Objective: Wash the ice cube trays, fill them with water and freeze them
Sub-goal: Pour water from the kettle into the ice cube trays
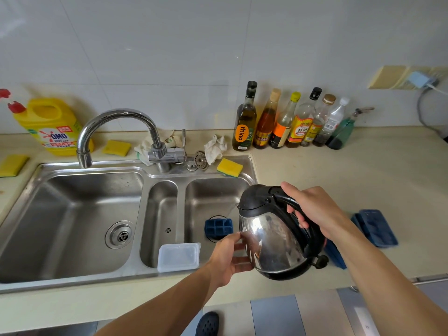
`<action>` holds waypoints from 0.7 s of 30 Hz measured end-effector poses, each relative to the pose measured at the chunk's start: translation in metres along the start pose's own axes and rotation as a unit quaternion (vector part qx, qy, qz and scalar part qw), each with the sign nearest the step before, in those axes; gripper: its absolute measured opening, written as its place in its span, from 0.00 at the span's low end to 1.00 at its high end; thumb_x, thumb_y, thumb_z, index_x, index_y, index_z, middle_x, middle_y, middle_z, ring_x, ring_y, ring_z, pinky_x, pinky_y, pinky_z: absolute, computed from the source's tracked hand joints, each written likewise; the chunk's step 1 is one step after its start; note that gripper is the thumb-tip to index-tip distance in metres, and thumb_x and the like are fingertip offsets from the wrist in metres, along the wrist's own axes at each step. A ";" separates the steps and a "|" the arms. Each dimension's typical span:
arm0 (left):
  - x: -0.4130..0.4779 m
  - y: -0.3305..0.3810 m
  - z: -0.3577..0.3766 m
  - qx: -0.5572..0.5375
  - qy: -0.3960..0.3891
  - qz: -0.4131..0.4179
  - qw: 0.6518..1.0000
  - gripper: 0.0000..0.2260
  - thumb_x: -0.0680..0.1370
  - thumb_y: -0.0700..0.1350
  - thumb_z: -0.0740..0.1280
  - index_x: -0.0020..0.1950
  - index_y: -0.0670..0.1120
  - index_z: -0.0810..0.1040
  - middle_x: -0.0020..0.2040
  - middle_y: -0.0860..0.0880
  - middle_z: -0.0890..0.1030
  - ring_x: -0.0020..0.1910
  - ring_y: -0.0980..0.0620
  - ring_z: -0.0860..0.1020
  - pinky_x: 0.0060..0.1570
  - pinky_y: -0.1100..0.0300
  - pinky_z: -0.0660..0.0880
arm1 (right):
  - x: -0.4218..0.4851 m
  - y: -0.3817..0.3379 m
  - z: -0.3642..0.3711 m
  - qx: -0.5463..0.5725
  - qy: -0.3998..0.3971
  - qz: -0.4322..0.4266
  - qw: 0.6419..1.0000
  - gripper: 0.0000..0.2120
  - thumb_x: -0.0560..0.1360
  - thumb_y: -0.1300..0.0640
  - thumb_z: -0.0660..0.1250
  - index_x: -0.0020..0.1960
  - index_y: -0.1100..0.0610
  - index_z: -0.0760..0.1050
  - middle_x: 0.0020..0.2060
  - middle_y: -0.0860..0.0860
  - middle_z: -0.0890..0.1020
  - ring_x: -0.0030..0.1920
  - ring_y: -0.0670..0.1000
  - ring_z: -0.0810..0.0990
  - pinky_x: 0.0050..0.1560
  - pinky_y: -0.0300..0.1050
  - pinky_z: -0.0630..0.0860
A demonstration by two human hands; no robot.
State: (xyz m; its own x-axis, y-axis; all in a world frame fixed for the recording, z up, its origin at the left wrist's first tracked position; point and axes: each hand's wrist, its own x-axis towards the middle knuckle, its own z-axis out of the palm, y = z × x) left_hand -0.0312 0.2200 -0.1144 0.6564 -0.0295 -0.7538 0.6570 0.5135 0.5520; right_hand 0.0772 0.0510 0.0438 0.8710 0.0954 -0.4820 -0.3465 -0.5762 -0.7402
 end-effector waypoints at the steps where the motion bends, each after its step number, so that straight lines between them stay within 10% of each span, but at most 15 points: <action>1: 0.000 0.000 0.000 0.000 0.001 -0.001 1.000 0.13 0.84 0.51 0.62 0.59 0.46 0.82 0.53 0.43 0.86 0.53 0.40 0.84 0.43 0.49 0.83 | 0.001 0.000 0.000 0.000 -0.001 0.000 1.000 0.28 0.78 0.37 0.67 0.37 0.63 0.80 0.24 0.55 0.74 0.24 0.53 0.70 0.33 0.47 0.72; 21: -0.001 0.001 -0.009 -0.016 0.018 0.001 1.000 0.13 0.84 0.51 0.61 0.59 0.46 0.81 0.48 0.45 0.87 0.49 0.42 0.86 0.38 0.50 0.83 | 0.005 -0.006 0.010 -0.016 -0.015 -0.011 1.000 0.29 0.78 0.37 0.66 0.37 0.63 0.80 0.24 0.56 0.74 0.24 0.53 0.71 0.34 0.47 0.73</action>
State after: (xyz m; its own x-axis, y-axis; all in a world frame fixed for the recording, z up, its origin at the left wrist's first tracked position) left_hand -0.0346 0.2284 -0.1170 0.6435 0.0014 -0.7654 0.6437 0.5401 0.5422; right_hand 0.0802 0.0633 0.0406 0.8676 0.1325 -0.4792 -0.3148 -0.5996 -0.7358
